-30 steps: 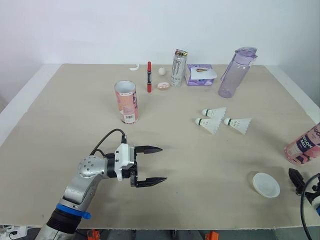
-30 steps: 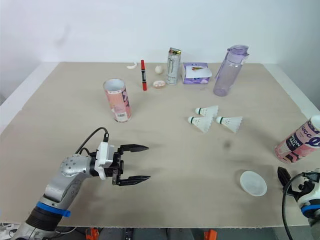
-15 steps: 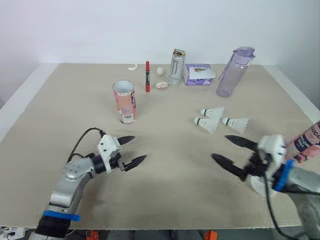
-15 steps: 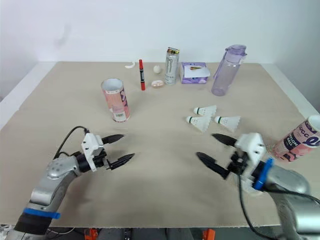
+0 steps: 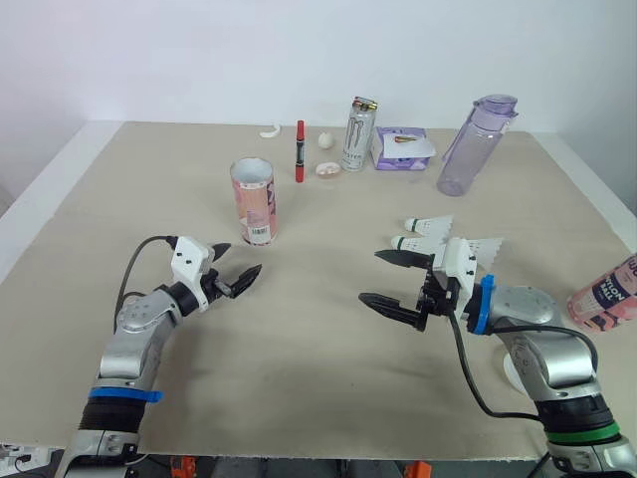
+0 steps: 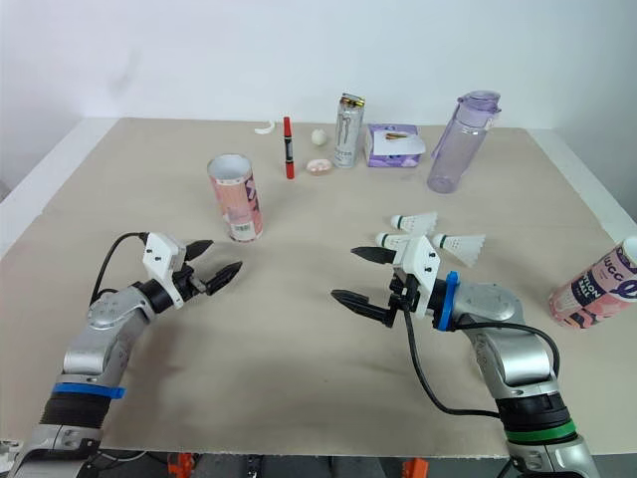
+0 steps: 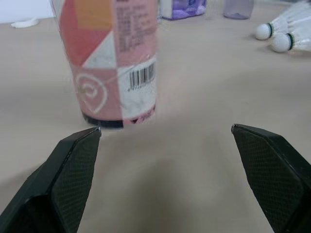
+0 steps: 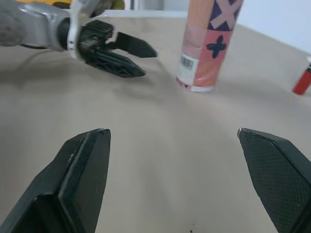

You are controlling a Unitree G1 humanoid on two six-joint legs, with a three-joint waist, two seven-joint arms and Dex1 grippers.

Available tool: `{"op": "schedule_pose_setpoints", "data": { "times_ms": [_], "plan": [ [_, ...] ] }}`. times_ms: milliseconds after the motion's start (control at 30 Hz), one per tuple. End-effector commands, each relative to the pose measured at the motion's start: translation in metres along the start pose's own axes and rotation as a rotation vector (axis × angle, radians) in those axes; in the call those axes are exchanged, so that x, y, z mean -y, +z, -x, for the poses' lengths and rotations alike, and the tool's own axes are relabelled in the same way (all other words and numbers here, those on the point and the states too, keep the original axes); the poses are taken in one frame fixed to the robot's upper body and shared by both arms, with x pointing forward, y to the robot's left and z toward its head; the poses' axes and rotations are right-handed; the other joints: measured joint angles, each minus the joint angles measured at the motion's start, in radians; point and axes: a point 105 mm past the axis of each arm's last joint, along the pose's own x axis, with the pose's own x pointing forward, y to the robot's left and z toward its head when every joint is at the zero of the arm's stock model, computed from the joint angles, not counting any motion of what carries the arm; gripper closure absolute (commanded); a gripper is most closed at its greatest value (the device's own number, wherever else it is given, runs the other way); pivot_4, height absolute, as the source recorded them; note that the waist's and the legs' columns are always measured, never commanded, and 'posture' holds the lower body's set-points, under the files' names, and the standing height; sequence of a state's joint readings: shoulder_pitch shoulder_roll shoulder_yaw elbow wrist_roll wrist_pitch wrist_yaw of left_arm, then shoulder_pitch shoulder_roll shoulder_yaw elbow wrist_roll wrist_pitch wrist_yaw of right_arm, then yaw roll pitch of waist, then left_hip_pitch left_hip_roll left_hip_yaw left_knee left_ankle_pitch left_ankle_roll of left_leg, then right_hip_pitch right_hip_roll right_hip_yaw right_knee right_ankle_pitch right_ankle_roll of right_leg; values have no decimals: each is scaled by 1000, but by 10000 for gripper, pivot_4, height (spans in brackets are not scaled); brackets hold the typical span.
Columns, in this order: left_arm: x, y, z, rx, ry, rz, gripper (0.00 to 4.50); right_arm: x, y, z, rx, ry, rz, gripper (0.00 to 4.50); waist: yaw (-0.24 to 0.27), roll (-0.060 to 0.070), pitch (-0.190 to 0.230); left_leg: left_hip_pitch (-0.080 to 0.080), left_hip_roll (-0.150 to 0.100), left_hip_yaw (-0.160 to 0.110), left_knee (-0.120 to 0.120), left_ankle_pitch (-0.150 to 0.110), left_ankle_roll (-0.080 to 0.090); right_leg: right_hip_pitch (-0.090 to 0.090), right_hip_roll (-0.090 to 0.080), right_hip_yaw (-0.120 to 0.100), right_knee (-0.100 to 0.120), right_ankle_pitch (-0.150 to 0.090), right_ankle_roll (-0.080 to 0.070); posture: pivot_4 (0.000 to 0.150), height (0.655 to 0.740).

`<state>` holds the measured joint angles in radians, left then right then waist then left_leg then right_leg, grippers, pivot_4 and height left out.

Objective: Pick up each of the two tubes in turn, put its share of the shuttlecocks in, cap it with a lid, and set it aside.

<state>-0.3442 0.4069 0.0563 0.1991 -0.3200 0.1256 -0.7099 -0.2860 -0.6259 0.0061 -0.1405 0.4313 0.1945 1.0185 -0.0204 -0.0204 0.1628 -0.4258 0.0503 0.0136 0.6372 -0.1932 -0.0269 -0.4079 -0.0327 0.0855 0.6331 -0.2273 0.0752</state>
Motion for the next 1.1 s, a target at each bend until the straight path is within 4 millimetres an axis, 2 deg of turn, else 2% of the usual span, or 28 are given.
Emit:
{"op": "schedule_pose_setpoints", "data": {
  "times_ms": [33,767,1100],
  "plan": [
    [-10,8,-7,16,-5,-32,0,0,8,-6,23,16,41,229,0,0,0,0,0,0,0,0,0,0,0,0,0,0,0,1500,7400],
    [-35,14,-43,-2,20,-76,0,-6,10,-10,26,1,41,229,0,0,0,0,0,-1,0,0,0,0,0,-1,1,0,1,1500,7400],
    [-38,18,-70,-33,18,-109,0,-9,10,-9,18,-14,46,229,0,-1,0,-1,-1,-1,0,0,0,0,0,-1,1,0,1,1500,7400]
  ]
}}
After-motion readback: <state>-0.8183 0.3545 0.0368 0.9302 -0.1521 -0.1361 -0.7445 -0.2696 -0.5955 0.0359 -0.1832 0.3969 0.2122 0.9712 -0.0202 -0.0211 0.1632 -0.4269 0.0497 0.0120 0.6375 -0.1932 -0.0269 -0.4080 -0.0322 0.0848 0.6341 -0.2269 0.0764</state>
